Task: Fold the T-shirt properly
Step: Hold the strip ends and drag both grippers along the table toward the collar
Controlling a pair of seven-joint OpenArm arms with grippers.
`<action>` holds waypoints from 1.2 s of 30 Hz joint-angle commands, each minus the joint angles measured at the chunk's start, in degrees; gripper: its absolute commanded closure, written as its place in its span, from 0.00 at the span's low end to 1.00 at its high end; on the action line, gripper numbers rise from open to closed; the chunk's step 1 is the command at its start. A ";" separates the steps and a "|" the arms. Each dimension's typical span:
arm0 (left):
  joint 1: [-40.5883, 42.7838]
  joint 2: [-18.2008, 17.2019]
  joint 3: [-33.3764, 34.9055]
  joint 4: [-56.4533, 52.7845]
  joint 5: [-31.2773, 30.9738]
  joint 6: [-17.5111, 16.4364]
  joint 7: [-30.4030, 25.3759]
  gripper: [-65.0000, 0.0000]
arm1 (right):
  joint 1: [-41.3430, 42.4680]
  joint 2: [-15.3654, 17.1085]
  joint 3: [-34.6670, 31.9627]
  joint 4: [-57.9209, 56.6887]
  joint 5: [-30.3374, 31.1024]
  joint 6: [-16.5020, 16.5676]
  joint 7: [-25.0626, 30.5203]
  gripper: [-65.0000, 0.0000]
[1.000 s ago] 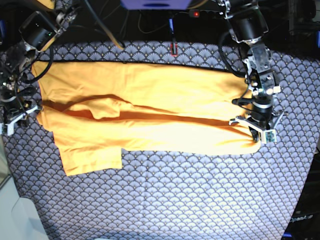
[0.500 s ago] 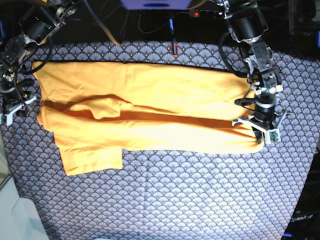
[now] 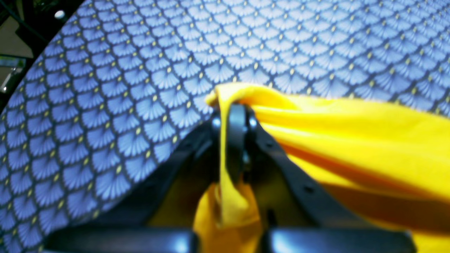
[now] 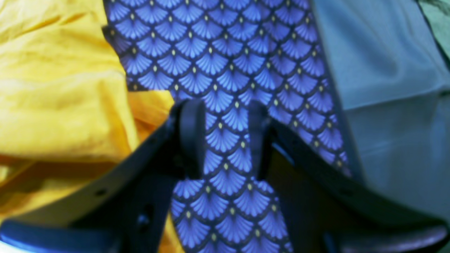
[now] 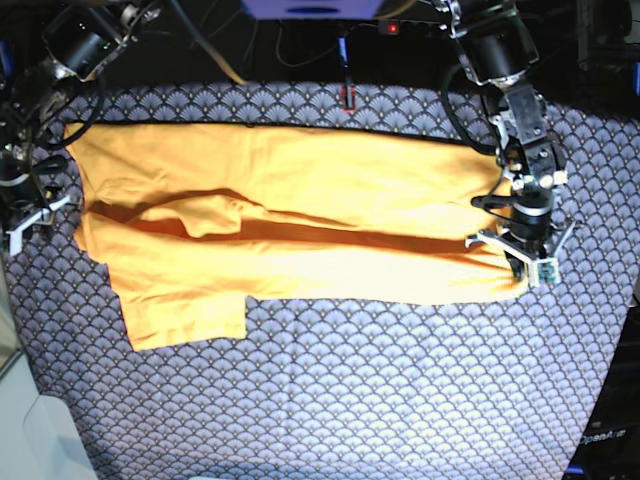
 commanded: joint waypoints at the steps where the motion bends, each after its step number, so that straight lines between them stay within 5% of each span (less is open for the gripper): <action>1: -1.20 -0.38 0.06 1.25 0.70 0.28 -0.13 0.92 | 0.12 0.69 -1.12 1.05 0.63 -0.12 0.34 0.62; 9: -1.11 0.68 0.06 6.61 1.58 0.19 6.73 0.69 | 2.32 0.86 -5.78 2.01 0.54 -0.12 -12.58 0.59; 24: -1.20 0.50 -0.29 8.19 1.58 0.37 10.07 0.69 | 4.61 0.95 -6.04 3.77 0.54 -0.12 -15.74 0.58; 36: -1.02 0.68 -0.29 8.19 1.58 0.28 10.07 0.69 | 5.48 0.77 -13.51 4.30 0.80 -0.12 -19.96 0.58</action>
